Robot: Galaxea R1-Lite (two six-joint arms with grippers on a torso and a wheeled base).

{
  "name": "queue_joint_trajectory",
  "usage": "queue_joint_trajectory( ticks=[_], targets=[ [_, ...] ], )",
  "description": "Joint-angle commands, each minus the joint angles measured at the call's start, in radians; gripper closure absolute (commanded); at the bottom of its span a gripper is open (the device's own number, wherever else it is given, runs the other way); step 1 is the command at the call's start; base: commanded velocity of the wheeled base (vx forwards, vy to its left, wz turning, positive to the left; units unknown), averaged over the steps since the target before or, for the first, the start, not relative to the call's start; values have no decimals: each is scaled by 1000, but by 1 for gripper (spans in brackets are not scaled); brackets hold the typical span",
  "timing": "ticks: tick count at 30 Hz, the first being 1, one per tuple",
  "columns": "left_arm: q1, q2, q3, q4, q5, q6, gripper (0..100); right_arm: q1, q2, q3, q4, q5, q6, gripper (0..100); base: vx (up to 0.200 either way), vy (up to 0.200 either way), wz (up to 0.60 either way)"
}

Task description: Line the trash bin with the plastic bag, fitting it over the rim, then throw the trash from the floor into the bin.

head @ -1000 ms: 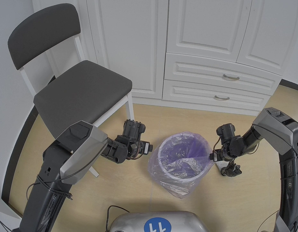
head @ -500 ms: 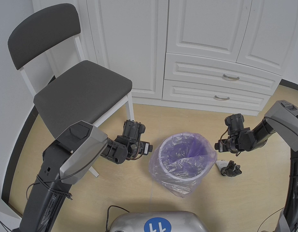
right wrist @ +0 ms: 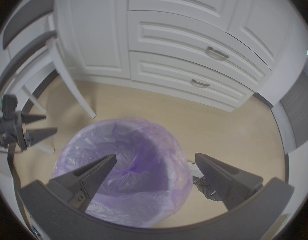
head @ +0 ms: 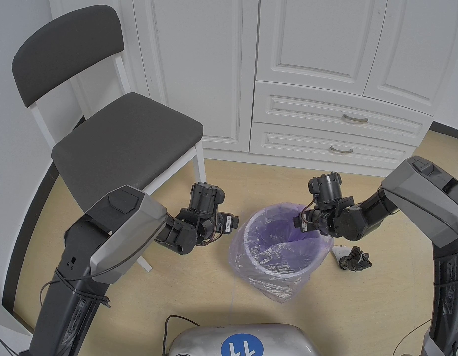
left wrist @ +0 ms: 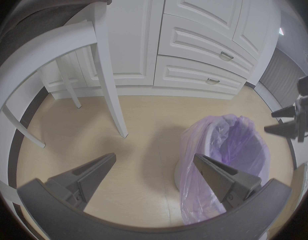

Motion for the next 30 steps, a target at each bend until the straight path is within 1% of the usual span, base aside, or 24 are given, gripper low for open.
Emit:
queue_joint_trajectory(
  ticks=[1, 5, 7, 9, 11, 14, 18, 22, 27, 30],
  targets=[
    [-1, -110, 67, -1, 1, -7, 0, 72, 43, -77, 74, -7, -100, 0, 0, 0, 0],
    [0, -219, 199, -19, 1, -40, 0, 77, 118, -127, 65, -15, -165, 0, 0, 0, 0],
    [-1, -237, 223, -27, 1, -54, 0, 75, 139, -150, 65, -21, -174, 0, 0, 0, 0],
    [3, -294, 295, -68, 3, -76, 0, 69, 195, -222, 66, -32, -178, 0, 0, 0, 0],
    [5, -306, 315, -87, 3, -76, 0, 67, 202, -229, 68, -32, -178, 0, 0, 0, 0],
    [5, -319, 369, -152, 4, -74, 0, 66, 214, -241, 70, -32, -186, 0, 0, 0, 0],
    [2, -319, 406, -203, 4, -74, 0, 66, 224, -241, 66, -32, -215, 0, 0, 0, 0],
    [0, -323, 444, -260, 4, -73, 0, 66, 207, -192, 66, -35, -231, 0, 0, 0, 0],
    [-3, -326, 461, -287, 4, -70, 0, 66, 133, -69, 59, -35, -286, 0, 0, 0, 0],
    [-3, -332, 467, -298, 4, -70, 0, 67, 81, 11, 30, -26, -321, 0, 0, 0, 0]
  ],
)
